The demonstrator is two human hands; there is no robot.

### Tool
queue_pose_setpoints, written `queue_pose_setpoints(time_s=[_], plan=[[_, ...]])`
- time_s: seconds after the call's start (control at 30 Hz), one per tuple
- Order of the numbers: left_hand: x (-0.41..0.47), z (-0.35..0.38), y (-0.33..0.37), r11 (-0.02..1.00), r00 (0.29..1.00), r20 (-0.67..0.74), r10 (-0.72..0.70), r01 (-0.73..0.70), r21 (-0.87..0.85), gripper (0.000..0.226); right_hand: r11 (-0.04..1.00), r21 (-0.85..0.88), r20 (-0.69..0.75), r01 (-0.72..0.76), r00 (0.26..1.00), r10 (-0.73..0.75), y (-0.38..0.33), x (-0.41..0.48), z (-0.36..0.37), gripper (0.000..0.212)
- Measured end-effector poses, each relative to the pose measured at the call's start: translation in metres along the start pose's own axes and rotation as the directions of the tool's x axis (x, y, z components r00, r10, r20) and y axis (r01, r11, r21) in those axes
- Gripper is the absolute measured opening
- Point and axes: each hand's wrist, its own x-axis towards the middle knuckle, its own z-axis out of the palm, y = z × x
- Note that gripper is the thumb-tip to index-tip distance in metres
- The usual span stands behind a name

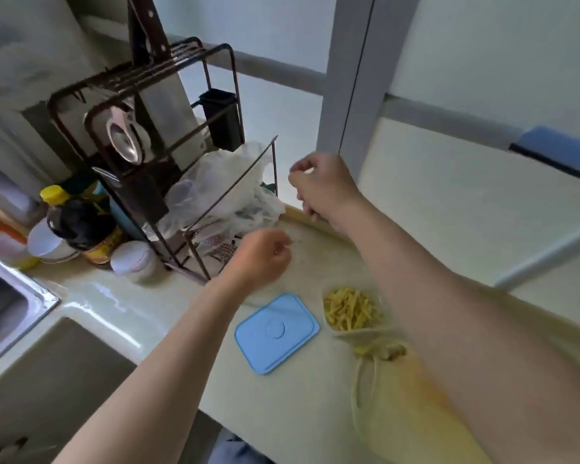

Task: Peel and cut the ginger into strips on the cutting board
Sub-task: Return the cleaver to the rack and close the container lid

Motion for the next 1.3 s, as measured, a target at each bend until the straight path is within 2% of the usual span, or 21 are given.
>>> queue_pose_setpoints(time_s=[0.17, 0.23, 0.4, 0.6, 0.77, 1.0, 1.17, 1.3], plan=[[-0.014, 0.071, -0.059, 0.93, 0.939, 0.146, -0.311, 0.269, 0.249, 0.037, 0.966, 0.027, -0.015, -0.256, 0.966, 0.257, 0.114, -0.069, -0.002, 0.014], [-0.022, 0.082, -0.076, 0.888, 0.915, 0.144, -0.378, 0.315, 0.335, 0.036, 0.941, 0.037, -0.027, -0.338, 0.941, 0.339, 0.147, -0.096, 0.0, 0.014], [-0.032, 0.093, -0.1, 0.83, 0.871, 0.155, -0.466, 0.369, 0.418, 0.042, 0.885, 0.08, -0.018, -0.458, 0.887, 0.461, 0.191, -0.134, 0.007, 0.014], [-0.035, 0.097, -0.115, 0.812, 0.87, 0.171, -0.462, 0.338, 0.476, 0.035, 0.857, 0.124, 0.008, -0.499, 0.865, 0.502, 0.199, -0.146, 0.012, 0.016], [-0.033, 0.099, -0.122, 0.793, 0.89, 0.154, -0.428, 0.289, 0.536, 0.018, 0.85, 0.112, 0.01, -0.515, 0.856, 0.517, 0.202, -0.145, 0.011, 0.018], [-0.026, 0.095, -0.12, 0.76, 0.891, 0.215, -0.4, 0.191, 0.622, 0.03, 0.846, 0.07, 0.053, -0.528, 0.849, 0.525, 0.205, -0.137, 0.01, 0.019], [-0.009, 0.062, -0.1, 0.685, 0.914, 0.12, -0.387, 0.198, 0.701, 0.045, 0.852, 0.11, 0.033, -0.512, 0.858, 0.512, 0.201, -0.129, 0.012, 0.017], [0.006, 0.033, -0.076, 0.712, 0.941, 0.025, -0.339, 0.238, 0.66, 0.042, 0.845, 0.218, -0.044, -0.488, 0.86, 0.508, 0.198, -0.127, 0.004, 0.02]])
